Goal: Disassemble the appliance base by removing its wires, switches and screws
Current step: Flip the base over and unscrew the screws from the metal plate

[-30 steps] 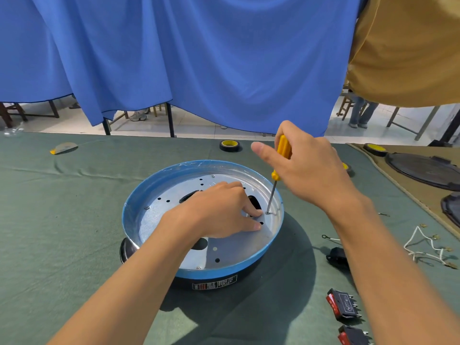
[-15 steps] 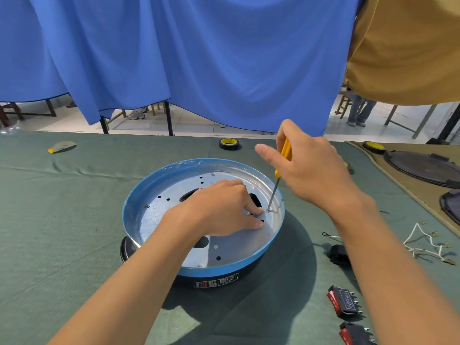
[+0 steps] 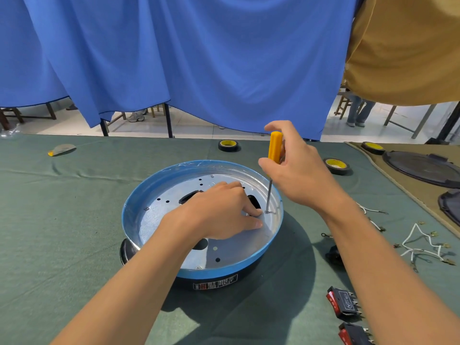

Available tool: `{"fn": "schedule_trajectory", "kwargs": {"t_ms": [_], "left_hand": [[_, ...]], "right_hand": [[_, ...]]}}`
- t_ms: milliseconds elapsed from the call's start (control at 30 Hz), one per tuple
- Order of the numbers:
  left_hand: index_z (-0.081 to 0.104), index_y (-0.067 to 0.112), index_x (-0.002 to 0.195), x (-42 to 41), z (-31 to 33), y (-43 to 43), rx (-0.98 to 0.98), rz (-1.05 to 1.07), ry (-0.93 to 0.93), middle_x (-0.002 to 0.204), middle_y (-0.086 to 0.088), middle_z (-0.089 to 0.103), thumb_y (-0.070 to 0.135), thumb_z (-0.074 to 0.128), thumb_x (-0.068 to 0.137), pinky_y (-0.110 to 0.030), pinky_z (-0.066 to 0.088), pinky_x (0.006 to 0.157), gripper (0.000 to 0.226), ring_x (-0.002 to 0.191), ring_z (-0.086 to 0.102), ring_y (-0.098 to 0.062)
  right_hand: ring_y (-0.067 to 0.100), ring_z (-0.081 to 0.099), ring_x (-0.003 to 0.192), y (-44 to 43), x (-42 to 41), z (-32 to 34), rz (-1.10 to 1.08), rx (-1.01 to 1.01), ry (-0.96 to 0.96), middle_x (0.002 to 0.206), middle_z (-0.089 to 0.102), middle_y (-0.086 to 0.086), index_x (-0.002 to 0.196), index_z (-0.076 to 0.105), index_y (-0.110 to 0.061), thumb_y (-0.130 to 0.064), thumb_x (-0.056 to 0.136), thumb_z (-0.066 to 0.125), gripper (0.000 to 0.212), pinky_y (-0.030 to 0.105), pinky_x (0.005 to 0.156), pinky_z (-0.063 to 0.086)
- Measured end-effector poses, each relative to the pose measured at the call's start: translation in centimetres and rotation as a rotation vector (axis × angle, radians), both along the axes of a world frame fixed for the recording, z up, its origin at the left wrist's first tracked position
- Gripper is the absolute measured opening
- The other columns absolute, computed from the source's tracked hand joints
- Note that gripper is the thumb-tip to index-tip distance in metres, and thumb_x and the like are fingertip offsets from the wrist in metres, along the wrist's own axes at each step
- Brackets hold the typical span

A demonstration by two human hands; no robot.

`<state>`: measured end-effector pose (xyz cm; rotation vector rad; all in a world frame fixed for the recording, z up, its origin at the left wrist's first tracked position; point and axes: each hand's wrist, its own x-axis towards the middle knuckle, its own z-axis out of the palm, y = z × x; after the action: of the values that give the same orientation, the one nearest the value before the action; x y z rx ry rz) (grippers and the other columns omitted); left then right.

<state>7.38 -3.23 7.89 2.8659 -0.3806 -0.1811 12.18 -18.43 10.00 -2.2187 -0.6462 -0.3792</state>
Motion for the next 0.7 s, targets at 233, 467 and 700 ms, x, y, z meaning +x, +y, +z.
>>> {"fn": "schedule_trajectory", "kwargs": {"t_ms": [233,467,700], "left_hand": [[0.060,0.043,0.126,-0.1,0.0,0.1,-0.009,-0.002,-0.002,0.114,0.005,0.049,0.051,0.050,0.094,-0.043,0.042,0.095,0.035,0.109,0.041,-0.017],[0.060,0.043,0.127,-0.2,-0.1,0.2,-0.021,-0.004,-0.003,0.114,0.006,0.049,0.051,0.050,0.094,-0.043,0.041,0.096,0.035,0.111,0.041,-0.017],[0.060,0.043,0.127,-0.2,0.0,0.1,-0.020,-0.006,0.000,0.115,0.006,0.049,0.051,0.049,0.094,-0.043,0.042,0.096,0.035,0.112,0.041,-0.017]], "right_hand": [[0.022,0.058,0.072,-0.9,-0.2,0.7,0.031,-0.006,-0.036,0.089,0.063,0.008,0.104,0.042,-0.034,-0.014,0.090,0.064,0.033,0.041,0.068,0.050],[0.003,0.047,0.058,-0.1,-0.8,1.1,-0.136,0.218,-0.239,0.067,0.056,-0.015,0.079,0.064,-0.024,-0.032,0.081,0.077,0.016,0.023,0.065,0.040],[0.017,0.059,0.079,-0.5,-1.1,1.8,-0.150,0.092,-0.170,0.076,0.063,-0.010,0.090,0.066,-0.023,-0.029,0.088,0.070,0.008,0.036,0.084,0.048]]}}
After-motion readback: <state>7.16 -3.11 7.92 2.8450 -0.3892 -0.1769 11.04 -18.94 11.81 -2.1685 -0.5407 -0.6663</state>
